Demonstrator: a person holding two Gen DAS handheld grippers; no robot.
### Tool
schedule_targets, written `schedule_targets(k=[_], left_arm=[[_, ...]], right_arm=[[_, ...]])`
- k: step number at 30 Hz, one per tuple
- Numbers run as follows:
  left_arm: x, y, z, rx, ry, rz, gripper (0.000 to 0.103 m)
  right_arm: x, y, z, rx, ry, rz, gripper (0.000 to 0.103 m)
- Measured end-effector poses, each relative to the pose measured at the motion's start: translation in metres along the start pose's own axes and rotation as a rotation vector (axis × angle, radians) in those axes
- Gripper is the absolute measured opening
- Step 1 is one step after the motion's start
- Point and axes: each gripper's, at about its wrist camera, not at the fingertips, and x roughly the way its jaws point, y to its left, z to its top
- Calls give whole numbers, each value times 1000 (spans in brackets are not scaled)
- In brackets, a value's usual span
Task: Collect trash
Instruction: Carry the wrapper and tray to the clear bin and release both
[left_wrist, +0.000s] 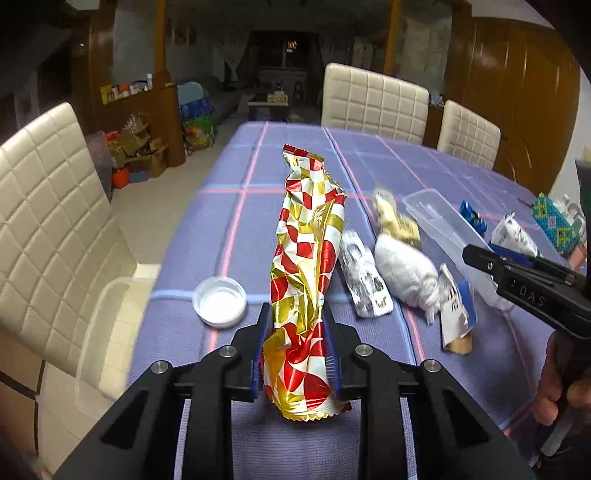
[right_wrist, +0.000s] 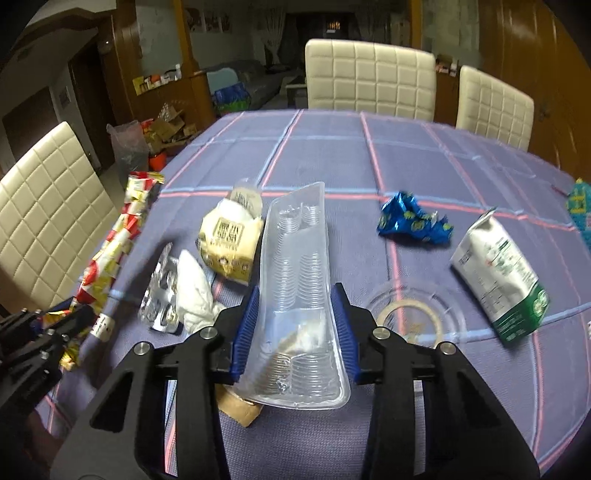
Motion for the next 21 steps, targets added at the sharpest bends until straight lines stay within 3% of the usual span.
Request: schedule_targets(k=[5, 21], left_arm=[[-16, 15, 6, -20, -52, 47, 25], [-29, 82, -12, -124, -55, 162, 25]], right_arm=[[-5, 11, 4, -20, -15, 20, 41], [-6, 95, 6, -171, -10, 118, 42]])
